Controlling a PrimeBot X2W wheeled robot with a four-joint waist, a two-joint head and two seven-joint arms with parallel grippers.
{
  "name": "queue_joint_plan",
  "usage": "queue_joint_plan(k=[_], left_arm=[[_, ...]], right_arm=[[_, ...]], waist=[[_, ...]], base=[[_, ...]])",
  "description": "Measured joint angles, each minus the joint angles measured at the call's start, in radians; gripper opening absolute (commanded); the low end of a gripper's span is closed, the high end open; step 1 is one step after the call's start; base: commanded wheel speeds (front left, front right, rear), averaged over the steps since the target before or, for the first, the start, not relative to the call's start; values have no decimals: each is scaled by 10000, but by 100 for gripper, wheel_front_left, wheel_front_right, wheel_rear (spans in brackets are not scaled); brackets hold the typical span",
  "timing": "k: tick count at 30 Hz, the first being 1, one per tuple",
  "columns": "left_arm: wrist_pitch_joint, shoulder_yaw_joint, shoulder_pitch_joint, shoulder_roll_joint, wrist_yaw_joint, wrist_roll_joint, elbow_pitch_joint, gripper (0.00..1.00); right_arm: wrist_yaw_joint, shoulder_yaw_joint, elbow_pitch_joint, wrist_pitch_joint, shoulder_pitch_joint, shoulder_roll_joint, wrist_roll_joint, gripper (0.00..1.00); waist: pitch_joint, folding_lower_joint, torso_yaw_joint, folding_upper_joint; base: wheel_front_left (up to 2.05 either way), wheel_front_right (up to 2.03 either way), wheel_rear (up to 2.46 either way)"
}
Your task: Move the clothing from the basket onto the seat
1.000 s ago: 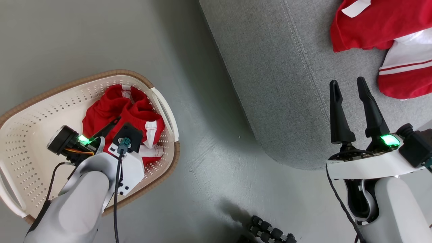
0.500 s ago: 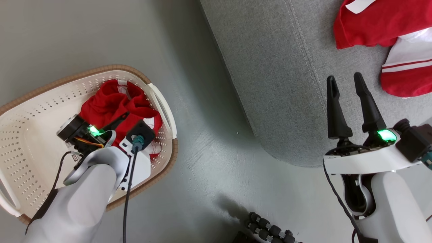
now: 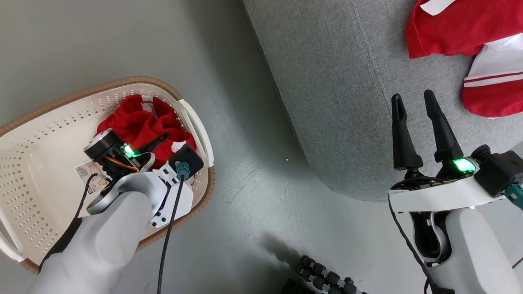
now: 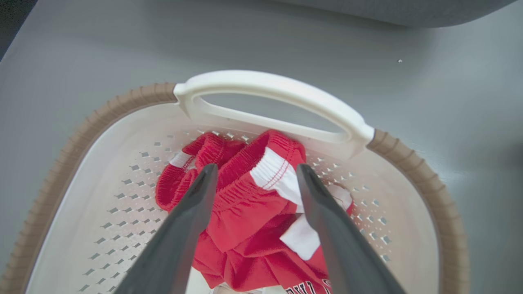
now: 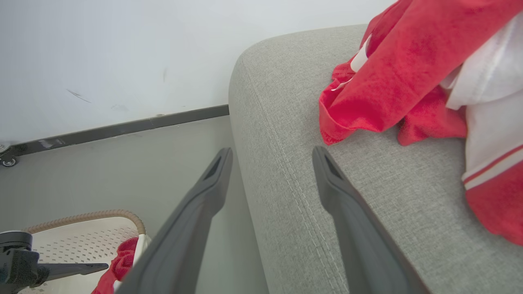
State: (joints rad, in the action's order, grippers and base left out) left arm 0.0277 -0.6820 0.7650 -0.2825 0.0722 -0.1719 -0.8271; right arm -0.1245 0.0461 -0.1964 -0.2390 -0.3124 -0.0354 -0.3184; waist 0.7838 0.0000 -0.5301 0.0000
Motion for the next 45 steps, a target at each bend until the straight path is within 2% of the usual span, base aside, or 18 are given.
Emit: queue_joint_plan(k=[11,45], left_arm=[[44,-134,166,19,109,-33,-487,100],[-380,-1772,977,341,393,-1369,-1584,100]], right_arm=[[0,-117,-25,-29,7,0,0,100],[0,-117,4,-104,6,2,21,100]], waist=[[145,0,51,0],[455,0,237,0]], base=[[0,0,0],[0,0,0]])
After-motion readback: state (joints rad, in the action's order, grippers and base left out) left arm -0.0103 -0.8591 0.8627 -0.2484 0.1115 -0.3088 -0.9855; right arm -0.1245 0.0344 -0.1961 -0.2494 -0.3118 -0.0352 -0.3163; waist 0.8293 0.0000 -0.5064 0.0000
